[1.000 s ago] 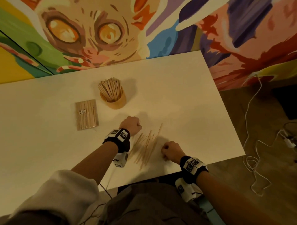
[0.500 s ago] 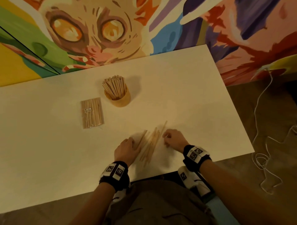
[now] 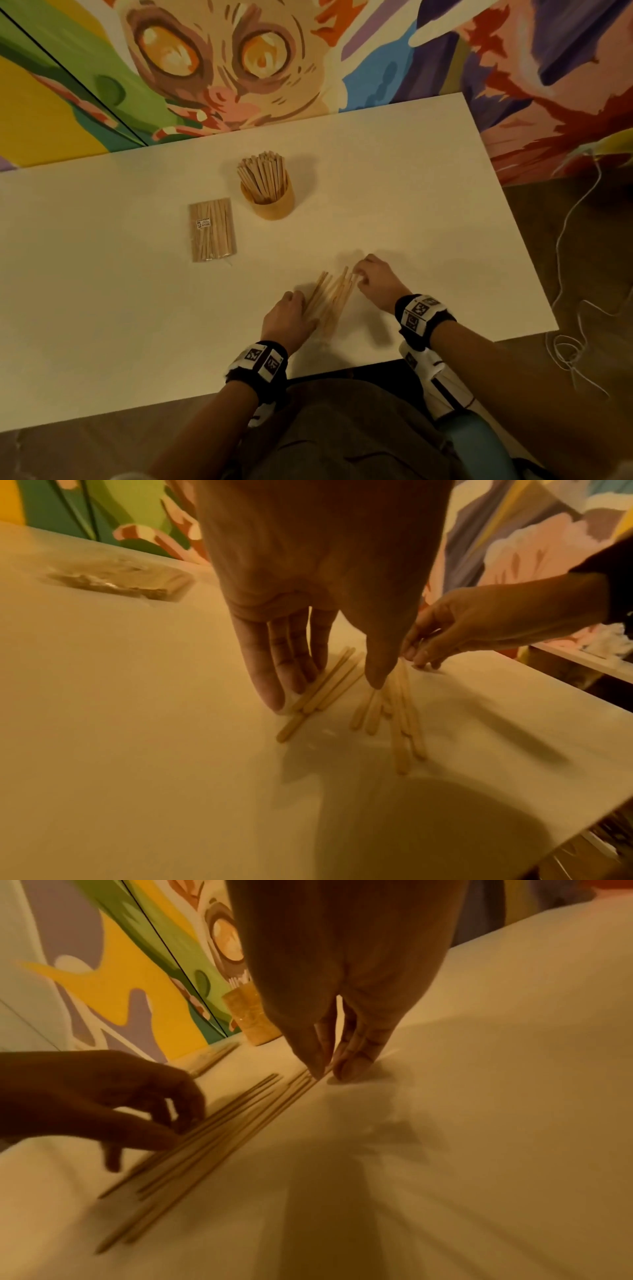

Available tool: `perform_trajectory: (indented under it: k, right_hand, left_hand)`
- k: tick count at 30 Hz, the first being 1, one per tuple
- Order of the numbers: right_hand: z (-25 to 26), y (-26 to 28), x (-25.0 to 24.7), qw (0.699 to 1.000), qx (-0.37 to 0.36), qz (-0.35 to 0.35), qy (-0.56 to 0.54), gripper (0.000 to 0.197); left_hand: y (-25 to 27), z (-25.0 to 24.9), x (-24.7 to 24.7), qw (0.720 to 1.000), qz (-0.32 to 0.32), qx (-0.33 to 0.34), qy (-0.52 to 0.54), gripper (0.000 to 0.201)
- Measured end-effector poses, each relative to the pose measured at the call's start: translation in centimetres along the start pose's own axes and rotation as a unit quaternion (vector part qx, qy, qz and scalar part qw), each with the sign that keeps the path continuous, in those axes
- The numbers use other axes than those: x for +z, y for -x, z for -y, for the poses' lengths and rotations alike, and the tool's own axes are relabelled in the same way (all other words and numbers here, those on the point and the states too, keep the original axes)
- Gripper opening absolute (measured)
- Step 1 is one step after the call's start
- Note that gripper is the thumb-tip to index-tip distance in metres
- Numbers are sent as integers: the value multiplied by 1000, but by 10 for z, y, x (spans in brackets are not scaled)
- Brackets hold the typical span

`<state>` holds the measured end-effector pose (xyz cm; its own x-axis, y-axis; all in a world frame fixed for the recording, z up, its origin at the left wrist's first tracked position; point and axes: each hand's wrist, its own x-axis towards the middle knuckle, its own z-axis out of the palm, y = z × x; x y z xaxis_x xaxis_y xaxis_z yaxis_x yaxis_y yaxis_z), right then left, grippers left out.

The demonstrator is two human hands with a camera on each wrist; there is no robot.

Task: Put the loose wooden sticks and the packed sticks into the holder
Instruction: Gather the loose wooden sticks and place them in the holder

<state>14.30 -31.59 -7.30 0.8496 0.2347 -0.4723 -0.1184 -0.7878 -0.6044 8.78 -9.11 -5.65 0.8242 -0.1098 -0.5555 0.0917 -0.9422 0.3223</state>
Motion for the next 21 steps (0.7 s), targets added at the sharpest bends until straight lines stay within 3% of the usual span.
perform_trajectory:
  k: [5,8,16,21]
  right_hand:
    - [5,21,20,994,33,-51,-87,26]
    - [-5,32,23,986,73,-81,-125,26]
    - [-34,64,28,964,150,-120,-183,19]
    - [-34,68,28,957,163,-130,-204,19]
  left_hand:
    - [-6,-28,12,998,6,25,-63,69]
    - [-11,-44,19,995,5,49,-86,75]
    - [-25,-61,13,988,-2,112,-108,36]
    - [-28,-71,11,967,15,170,-186,29]
